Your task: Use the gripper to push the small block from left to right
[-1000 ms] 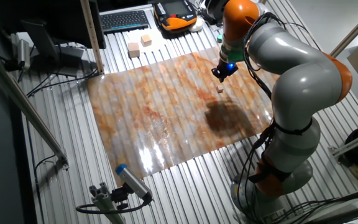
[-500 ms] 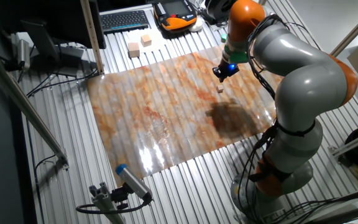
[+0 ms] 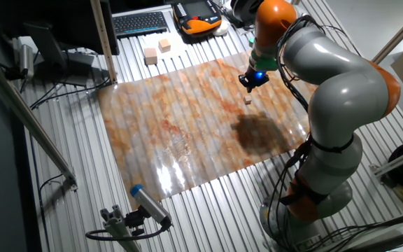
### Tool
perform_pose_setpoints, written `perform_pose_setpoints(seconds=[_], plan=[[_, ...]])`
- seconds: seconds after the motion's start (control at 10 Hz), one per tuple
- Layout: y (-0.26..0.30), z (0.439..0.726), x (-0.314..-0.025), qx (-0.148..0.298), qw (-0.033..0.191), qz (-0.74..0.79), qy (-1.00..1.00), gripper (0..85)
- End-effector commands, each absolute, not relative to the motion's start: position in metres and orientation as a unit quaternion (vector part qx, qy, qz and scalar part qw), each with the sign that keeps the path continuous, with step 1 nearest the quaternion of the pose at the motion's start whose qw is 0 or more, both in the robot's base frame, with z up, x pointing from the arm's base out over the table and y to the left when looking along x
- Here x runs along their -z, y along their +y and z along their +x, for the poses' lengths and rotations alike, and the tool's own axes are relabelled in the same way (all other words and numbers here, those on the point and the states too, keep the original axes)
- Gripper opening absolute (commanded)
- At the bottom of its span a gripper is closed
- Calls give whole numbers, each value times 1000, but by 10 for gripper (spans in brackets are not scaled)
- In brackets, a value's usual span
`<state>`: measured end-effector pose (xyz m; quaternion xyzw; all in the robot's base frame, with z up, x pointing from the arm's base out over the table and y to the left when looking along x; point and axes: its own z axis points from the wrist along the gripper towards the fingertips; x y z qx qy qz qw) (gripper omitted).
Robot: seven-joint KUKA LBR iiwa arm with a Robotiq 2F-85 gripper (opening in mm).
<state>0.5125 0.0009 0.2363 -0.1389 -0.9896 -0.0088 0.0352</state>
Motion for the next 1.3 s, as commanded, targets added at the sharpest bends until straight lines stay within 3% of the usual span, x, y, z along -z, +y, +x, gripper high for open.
perform_pose_setpoints(seconds=[0.0, 0.5, 0.8, 1.2], plan=[[1, 512, -236, 8, 37, -149, -988, 0], [1, 512, -236, -10, 29, -151, -988, 0], [1, 512, -236, 0, 38, -125, -991, 0], [-31, 559, -231, 3, 46, -84, -995, 0]])
